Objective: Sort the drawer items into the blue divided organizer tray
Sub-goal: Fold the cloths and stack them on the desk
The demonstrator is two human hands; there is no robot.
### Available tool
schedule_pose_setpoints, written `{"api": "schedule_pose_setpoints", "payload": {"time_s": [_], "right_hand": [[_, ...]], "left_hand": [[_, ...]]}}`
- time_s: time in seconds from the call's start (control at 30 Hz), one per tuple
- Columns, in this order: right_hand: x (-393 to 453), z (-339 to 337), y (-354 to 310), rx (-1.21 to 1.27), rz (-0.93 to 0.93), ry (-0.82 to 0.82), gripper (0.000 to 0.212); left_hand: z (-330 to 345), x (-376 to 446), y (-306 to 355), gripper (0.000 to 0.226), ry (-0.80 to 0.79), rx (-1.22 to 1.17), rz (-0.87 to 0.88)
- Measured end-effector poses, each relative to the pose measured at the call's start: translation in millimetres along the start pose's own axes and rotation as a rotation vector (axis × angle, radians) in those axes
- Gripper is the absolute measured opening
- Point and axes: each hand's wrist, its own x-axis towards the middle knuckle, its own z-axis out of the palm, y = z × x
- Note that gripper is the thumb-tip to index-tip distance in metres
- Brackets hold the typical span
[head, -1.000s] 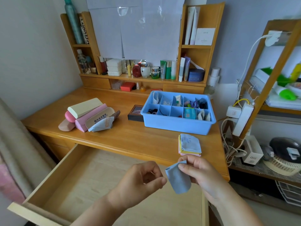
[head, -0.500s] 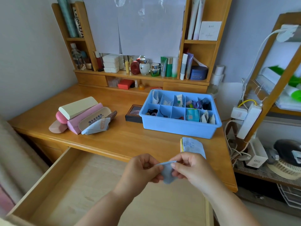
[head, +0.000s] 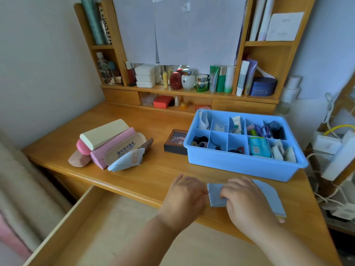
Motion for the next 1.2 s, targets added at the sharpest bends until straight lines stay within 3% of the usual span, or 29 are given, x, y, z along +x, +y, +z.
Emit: {"api": "schedule_pose_setpoints", "payload": {"time_s": [0.1, 0.23, 0.37, 0.43, 0.57, 0.83, 1.0, 1.13, 1.2], "right_hand": [[4, 16, -20, 0.161, -0.004, 0.097, 0.026], [0, 39, -23, 0.242, -0.018, 0.058, 0.024], [-7, 46, -15, 0.356, 0.001, 0.07, 0.028], [-7, 46, -12, 0.42, 0.024, 0.037, 0.023], [-6, 46, -11, 0.451, 0.035, -0.004, 0.016], [-7, 40, -15, 0.499, 0.103, -0.025, 0.013], [-9, 8, -41, 0.818, 0.28, 0.2, 0.021], [-21, -22, -58, 1.331, 0.543, -0.065, 0.035], [-36, -28, -56, 1.458, 0.633, -0.13, 0.017]], "left_hand": [[-33, -12, -34, 0.012, 0.288, 0.023, -0.125], [-76, -19, -87, 0.027, 0.444, 0.24, -0.34], [-99, -8, -125, 0.048, 0.247, 0.413, -0.532], [-103, -3, -136, 0.039, 0.187, 0.381, -0.596], [-110, 7, -148, 0.023, 0.246, 0.331, -0.614], [-148, 30, -118, 0.029, 0.407, -0.077, -0.572], [-126, 2, -27, 0.029, 0.13, -0.298, -0.385], [-84, -36, 37, 0.021, 0.036, -0.608, -0.434], [-70, -51, 61, 0.021, 0.038, -0.752, -0.458]]}}
